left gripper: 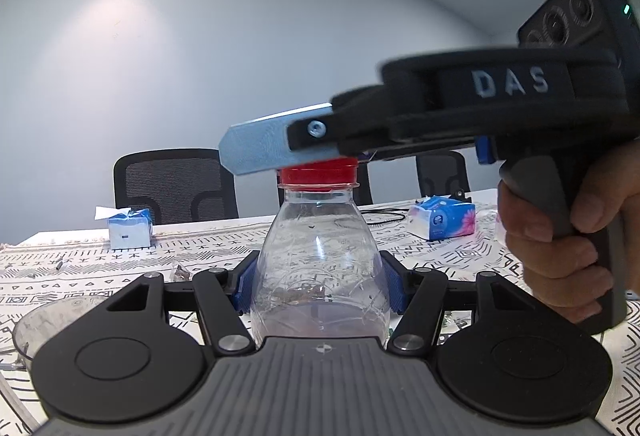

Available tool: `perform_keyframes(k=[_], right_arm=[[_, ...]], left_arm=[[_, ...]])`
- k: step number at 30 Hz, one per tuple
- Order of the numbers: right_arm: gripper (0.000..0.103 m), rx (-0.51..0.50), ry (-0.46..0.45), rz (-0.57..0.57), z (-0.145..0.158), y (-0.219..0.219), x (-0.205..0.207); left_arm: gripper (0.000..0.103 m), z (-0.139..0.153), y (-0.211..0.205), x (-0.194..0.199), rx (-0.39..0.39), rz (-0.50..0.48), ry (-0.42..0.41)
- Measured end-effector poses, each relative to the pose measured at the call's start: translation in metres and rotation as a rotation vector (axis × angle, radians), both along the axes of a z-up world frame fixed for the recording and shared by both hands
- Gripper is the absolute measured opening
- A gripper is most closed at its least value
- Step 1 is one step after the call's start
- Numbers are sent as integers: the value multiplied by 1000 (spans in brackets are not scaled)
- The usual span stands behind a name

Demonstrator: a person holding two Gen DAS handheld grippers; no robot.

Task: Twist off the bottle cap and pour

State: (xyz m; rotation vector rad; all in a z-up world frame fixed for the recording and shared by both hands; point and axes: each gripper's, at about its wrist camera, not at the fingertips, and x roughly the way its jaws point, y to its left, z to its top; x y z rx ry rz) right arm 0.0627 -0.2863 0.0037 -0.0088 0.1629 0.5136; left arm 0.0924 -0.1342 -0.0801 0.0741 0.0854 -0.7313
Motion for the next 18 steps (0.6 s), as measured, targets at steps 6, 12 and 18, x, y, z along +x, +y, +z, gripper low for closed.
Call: perform_keyframes(k=[6,12,18], right_arm=[[42,-5,-13,-266,0,41,-18],[33,-57,-38,-266,-5,48,-23],[33,-36,-30,-44,-4,13,-12]], left_arm=[[58,0,-2,-2,7,42,-10],[57,2,1,0,-2,48,-13],[56,2,2,-2,-3,29,-22]])
